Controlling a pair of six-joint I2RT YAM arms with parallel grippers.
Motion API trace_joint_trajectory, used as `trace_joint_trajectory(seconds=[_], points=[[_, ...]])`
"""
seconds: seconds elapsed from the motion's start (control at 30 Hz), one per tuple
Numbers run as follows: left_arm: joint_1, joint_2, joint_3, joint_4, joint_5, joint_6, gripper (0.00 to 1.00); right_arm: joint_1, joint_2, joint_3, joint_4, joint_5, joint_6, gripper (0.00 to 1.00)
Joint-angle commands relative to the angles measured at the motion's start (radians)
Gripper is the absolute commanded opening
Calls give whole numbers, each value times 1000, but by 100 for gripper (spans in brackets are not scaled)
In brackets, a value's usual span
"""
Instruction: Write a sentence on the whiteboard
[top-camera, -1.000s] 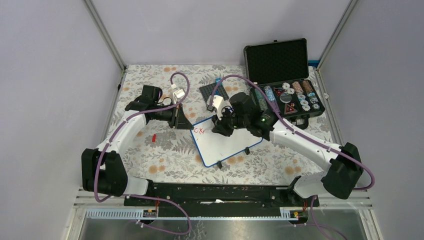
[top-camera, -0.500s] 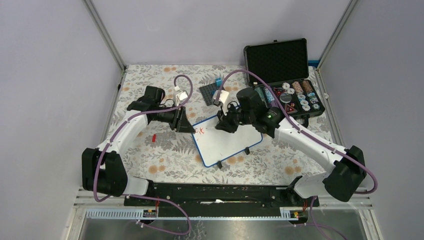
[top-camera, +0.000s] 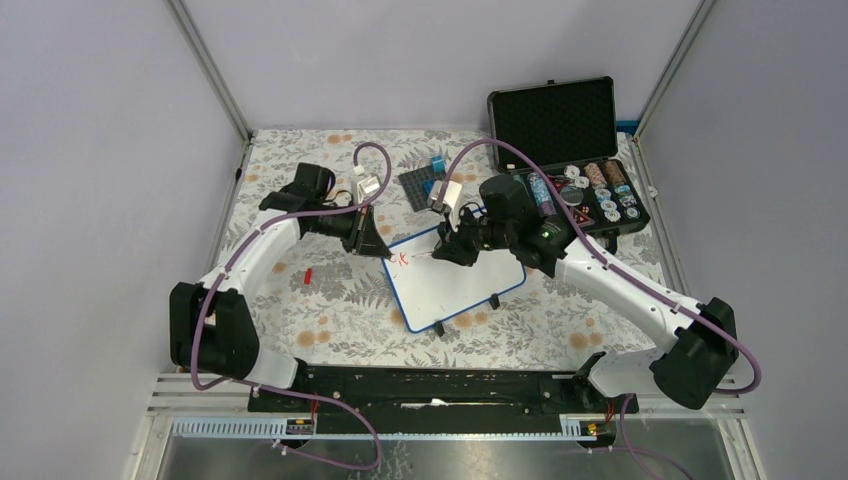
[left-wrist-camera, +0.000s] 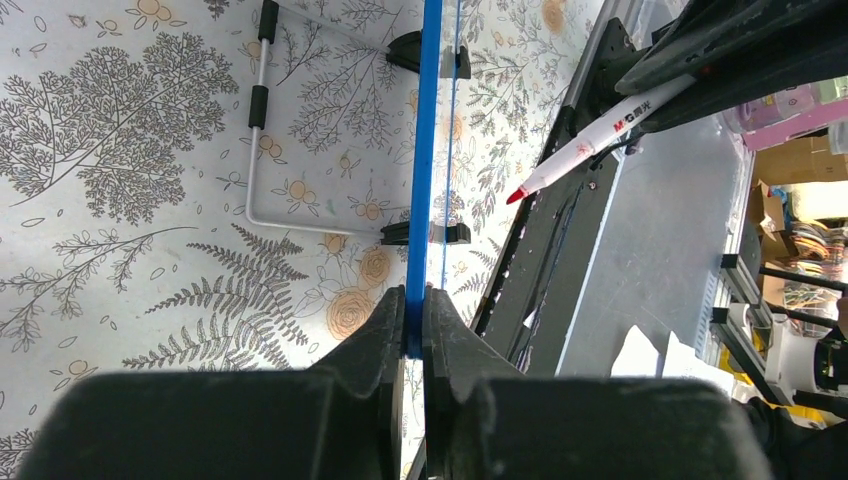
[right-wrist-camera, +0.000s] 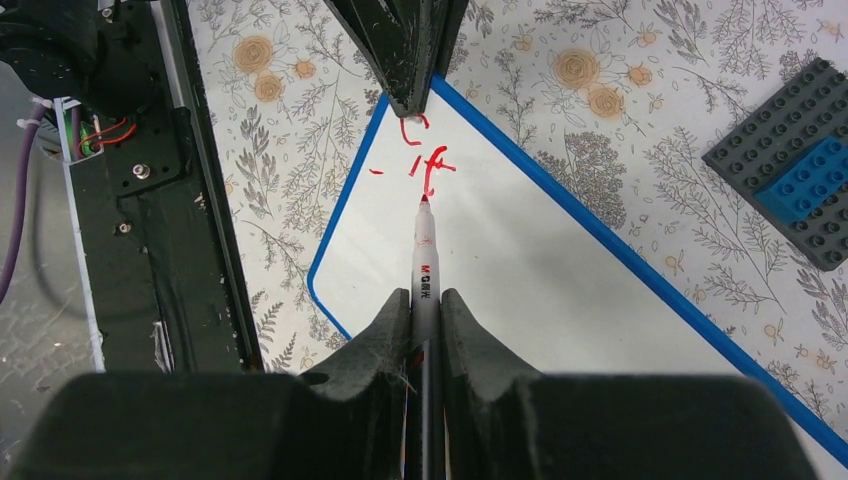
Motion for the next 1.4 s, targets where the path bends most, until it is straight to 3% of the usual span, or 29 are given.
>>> trace_joint_trajectory(seconds=[0.0,0.2,0.53,0.8,0.97,1.07,1.37], points=[[-3,23,56,17,-23,16,0,-4,-8,18,42,-4,-12,0],[-4,42,92,11,-32,45,0,-4,5,11,50,0,-11,0],[-4,119,201,-204,-85,277,0,-4,19,27,53,-23,-13,0],[-4,110,222,-208,-123,307,0,-5,24,23,53,-28,-8,0],[-4,114,229,-206,-95,277,20,-5,21,18,53,-15,-19,0],[-4,96,208,-169,-60,231,27,-4,13,12,53,-2,-32,0],[-6,80,168,-95,-29,168,28,-2,19,-16,85,-6,-6,0]])
